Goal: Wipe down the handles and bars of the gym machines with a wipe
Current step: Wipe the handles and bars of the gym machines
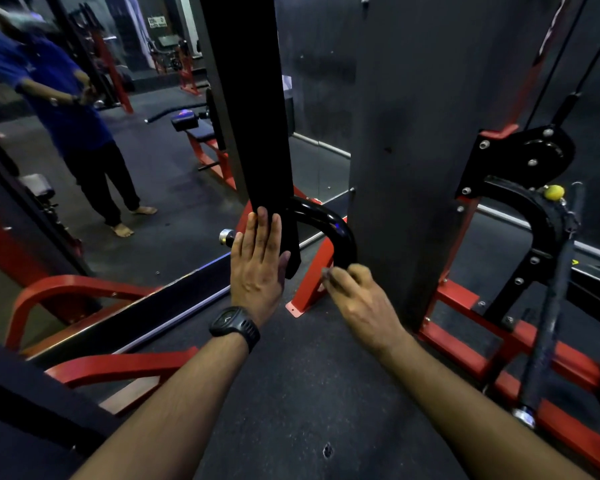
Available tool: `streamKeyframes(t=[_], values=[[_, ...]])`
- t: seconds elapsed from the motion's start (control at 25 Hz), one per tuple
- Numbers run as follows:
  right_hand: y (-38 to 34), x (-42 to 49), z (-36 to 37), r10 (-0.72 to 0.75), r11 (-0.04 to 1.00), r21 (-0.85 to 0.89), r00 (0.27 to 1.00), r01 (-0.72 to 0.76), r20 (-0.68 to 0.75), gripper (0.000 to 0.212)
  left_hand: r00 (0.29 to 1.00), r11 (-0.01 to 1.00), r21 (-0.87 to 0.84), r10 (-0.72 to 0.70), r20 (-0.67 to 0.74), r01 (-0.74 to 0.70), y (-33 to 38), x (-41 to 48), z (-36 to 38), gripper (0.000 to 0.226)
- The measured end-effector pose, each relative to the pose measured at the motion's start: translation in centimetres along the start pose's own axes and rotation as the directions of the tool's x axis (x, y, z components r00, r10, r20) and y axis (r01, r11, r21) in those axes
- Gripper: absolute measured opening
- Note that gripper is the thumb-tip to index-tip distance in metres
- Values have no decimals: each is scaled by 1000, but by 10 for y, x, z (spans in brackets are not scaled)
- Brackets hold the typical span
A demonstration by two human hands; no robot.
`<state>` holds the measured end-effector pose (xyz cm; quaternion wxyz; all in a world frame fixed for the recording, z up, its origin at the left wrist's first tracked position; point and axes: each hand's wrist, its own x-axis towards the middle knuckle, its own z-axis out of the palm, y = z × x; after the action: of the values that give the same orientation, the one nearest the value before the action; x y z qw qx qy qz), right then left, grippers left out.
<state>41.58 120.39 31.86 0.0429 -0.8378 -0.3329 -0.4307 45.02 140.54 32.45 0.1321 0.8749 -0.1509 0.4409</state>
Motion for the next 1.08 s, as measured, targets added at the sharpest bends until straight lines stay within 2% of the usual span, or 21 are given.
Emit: streamKeyframes(t=[0.08, 0.2, 0.36, 0.48, 0.6, 0.68, 0.76, 0.96, 1.08], values=[[4, 11, -5, -15, 998, -58, 1000, 14, -20, 24, 1000, 1000, -13, -10, 15, 10, 0, 1, 1, 73], [6, 13, -12, -124, 978, -169, 992, 126, 26, 20, 1000, 999, -34, 3, 5, -2, -2, 2, 4, 72], [16, 30, -21, -88, 984, -155, 996, 85, -15, 19, 1000, 999, -42, 7, 8, -7, -2, 7, 6, 71], [17, 28, -25, -150, 979, -140, 989, 150, 7, 16, 1000, 999, -23, 27, -3, -27, -6, 6, 10, 71], [19, 66, -31, -299, 944, -142, 954, 298, 15, 20, 998, 997, -53, 46, -47, -48, -5, 6, 12, 70], [19, 100, -29, -434, 866, -238, 898, 439, 78, 30, 996, 995, -79, 57, -75, -63, -6, 5, 11, 69], [22, 106, -28, -483, 809, -308, 865, 501, 136, 33, 994, 993, -97, 63, -84, -71, -8, 5, 11, 70], [22, 81, -35, -301, 918, -247, 950, 312, 79, 27, 992, 993, -67, 91, -82, -97, -9, 5, 13, 67], [21, 92, -33, -291, 915, -261, 952, 306, 99, 32, 993, 994, -80, 63, -98, -71, -8, 4, 15, 65]])
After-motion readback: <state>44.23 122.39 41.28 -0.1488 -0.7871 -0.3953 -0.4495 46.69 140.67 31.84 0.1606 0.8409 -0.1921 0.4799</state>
